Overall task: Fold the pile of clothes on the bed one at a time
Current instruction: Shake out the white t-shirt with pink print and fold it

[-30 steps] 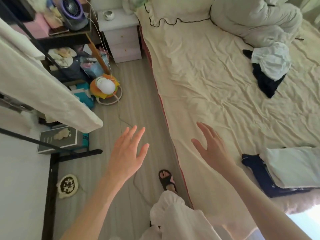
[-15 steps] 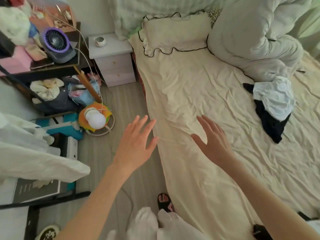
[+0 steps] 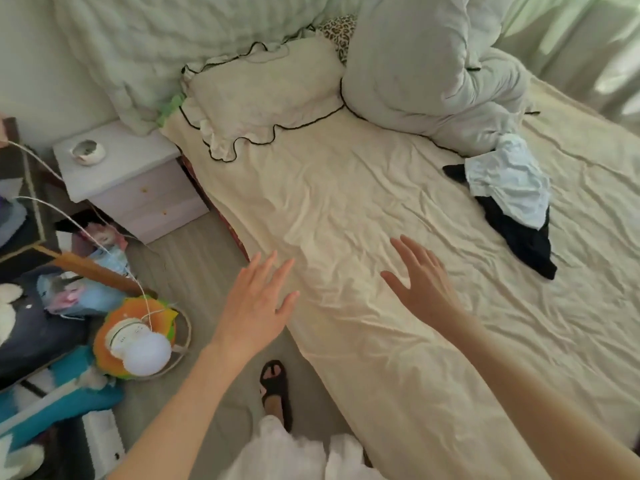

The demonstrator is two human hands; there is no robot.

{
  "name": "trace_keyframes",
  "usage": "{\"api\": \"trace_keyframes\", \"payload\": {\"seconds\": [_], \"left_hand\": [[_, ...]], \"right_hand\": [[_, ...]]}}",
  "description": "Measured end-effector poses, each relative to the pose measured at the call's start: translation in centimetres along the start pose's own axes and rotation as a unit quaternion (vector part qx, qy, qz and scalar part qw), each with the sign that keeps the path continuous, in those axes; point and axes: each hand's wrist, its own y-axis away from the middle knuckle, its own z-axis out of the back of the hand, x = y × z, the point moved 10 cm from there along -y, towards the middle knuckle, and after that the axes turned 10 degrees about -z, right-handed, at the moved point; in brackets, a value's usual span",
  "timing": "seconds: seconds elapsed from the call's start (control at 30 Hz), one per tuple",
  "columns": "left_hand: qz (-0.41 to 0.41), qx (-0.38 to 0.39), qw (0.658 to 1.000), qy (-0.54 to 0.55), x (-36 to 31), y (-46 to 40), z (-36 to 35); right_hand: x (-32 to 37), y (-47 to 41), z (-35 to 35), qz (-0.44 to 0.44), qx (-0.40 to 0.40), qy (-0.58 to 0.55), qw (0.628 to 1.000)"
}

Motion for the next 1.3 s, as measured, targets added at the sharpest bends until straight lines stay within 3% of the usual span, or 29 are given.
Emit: {"api": "trace_keyframes", "payload": {"seconds": [0.23,0.37,0.63,0.83,1.07,1.3], "left_hand": [[-0.105,0.077,0.991,-0.009,2.9,-12.7,-3.0],[-0.139,0.142,0.980,-0.035,2.4,-19.1,-8.4],[-0.155,0.194,0.968,-0.039,-0.8,-34.6,-24.6],[-0.158,0.224,0.960,-0.054,-2.2,-44.7,-36.0],[-0.165,0.251,0.951,-0.073,-5.8,-50.7,-42.7],[-0.153,0.269,0.944,-0.114,-5.5,-51.1,-43.4]], "right_hand": [[-3.6,-6.1,-1.0,-0.125,-0.020,0.036,0.991],[-8.3,-9.6,-1.3,-0.173,-0.049,0.050,0.983],[-27.1,-22.4,-7.9,-0.258,0.033,0.161,0.952],[-39.3,-31.4,-11.2,-0.320,0.042,0.199,0.925],[-47.9,-37.7,-10.0,-0.375,-0.059,0.175,0.908],[-53.3,-40.6,-8.2,-0.472,-0.122,0.126,0.864]]}}
